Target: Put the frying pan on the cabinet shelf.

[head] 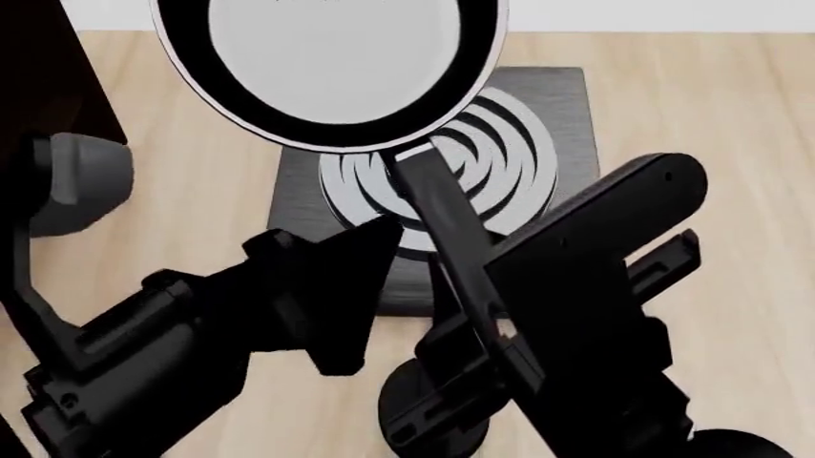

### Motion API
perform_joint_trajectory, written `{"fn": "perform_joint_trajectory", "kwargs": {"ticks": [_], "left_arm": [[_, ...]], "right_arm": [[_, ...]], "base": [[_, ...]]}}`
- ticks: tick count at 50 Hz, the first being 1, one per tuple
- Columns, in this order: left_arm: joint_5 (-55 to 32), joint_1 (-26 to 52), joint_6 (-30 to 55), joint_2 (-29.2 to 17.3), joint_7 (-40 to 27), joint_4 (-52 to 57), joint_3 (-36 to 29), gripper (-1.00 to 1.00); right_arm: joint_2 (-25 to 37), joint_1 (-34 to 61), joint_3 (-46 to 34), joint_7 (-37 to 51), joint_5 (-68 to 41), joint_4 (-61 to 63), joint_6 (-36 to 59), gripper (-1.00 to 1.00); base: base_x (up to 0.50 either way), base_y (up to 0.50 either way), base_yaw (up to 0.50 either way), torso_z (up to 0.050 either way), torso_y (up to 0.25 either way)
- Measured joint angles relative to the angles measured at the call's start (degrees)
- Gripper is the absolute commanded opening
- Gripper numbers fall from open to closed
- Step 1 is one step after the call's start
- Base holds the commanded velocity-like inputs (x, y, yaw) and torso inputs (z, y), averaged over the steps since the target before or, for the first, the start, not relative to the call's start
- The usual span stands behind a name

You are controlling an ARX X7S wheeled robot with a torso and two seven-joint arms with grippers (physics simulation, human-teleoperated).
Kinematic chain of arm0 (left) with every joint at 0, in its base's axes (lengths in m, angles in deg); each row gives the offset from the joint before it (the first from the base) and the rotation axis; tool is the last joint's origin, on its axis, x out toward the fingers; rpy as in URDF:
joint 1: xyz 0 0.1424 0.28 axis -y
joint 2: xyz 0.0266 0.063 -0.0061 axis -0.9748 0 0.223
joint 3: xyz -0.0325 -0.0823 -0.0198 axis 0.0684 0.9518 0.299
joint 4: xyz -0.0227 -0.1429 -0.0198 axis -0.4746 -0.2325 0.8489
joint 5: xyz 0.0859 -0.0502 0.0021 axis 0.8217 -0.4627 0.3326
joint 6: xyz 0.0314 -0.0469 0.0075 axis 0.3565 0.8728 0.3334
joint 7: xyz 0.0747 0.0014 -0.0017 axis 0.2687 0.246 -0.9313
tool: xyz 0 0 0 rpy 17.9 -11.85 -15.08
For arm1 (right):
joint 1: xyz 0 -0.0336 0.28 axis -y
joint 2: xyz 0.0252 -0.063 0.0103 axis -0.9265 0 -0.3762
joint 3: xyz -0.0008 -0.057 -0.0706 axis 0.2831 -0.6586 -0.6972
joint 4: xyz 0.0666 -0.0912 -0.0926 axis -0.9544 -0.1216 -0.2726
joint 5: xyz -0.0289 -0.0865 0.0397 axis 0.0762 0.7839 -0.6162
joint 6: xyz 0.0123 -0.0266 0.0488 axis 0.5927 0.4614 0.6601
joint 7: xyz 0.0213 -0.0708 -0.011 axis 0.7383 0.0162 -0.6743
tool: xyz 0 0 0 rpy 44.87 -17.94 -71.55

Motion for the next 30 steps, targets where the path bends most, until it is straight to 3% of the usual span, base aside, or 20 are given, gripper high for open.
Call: {"fn": "perform_joint_trajectory", "kwargs": {"ticks": [14, 30], "left_arm": [[1.22, -0.66, -13.86, -0.48, 1.37, -2.55, -5.06, 1.0], [-0.16, -2.85, -20.33, -1.46, 2.36, -4.05, -10.2, 1.0]], "right_arm": [[-0.12, -0.54, 0.66, 0.27, -1.03, 1.3, 0.3, -1.0], [-0.1, -1.05, 0.76, 0.85, -1.88, 2.01, 0.21, -1.0]], "base": [[0.0, 0.0, 0.0, 0.001, 0.001], [0.0, 0.0, 0.0, 0.0, 0.002]]}}
